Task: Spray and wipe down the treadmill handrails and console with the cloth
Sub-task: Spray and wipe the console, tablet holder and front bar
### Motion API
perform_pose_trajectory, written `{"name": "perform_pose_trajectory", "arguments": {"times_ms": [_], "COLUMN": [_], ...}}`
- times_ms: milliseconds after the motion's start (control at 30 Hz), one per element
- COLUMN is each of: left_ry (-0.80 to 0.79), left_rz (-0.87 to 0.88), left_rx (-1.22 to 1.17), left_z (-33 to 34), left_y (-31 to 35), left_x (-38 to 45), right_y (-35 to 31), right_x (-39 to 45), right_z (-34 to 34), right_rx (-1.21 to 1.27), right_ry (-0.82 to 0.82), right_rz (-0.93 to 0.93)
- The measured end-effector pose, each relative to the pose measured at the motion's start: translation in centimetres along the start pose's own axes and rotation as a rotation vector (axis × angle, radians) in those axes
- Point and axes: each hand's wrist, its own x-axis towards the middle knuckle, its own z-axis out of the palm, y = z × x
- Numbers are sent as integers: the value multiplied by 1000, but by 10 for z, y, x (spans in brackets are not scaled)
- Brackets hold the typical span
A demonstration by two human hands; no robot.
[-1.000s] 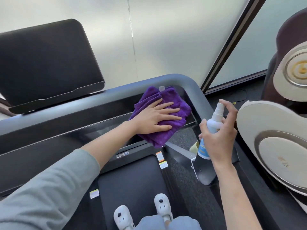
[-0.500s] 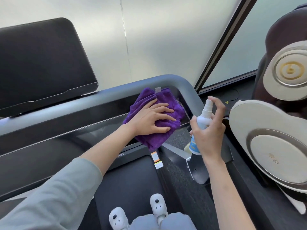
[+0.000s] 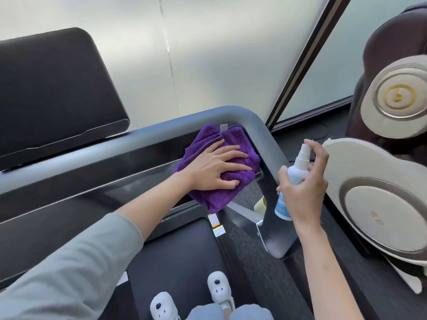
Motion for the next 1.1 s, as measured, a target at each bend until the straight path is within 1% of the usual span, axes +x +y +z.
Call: {"name": "perform_pose_trajectory", "arguments": {"times_ms": [100,267,333,467,567,700,800,900,1000,1100], "left_ry": [6,41,58,48,66,78,117,51,28,70], "left_rz": [-58,-94,-112,-242,-295,-249,-298,-428,-493,-522], "left_rx": [75,20,47,136,103,79,134,238,226,217], "left_z": [2,-5,-4,2,3,-6,-12,-3,6,6], "left_y": [7,7,0,2,14,-1,-13,-1,19,12], "left_x": [12,-2,-12,5,20,-24,-57,-24,16,-1], "right_y": [-2,-8,-11,-13,-15,-16,-16,-17,-22,-29], "right_x": [2,4,5,5,2,-4,-6,-11,-17,-23], "right_z": [7,15,17,18,14,15,18,24,31,37], "right_rx": [-4,19,28,14,16,26,51,41,46,53], "right_ry": [-17,-17,-18,-14,-28,-46,-53,-74,-104,-124], "right_rz": [-7,-18,-23,-46,-49,-75,-74,-100,-123,-139]}}
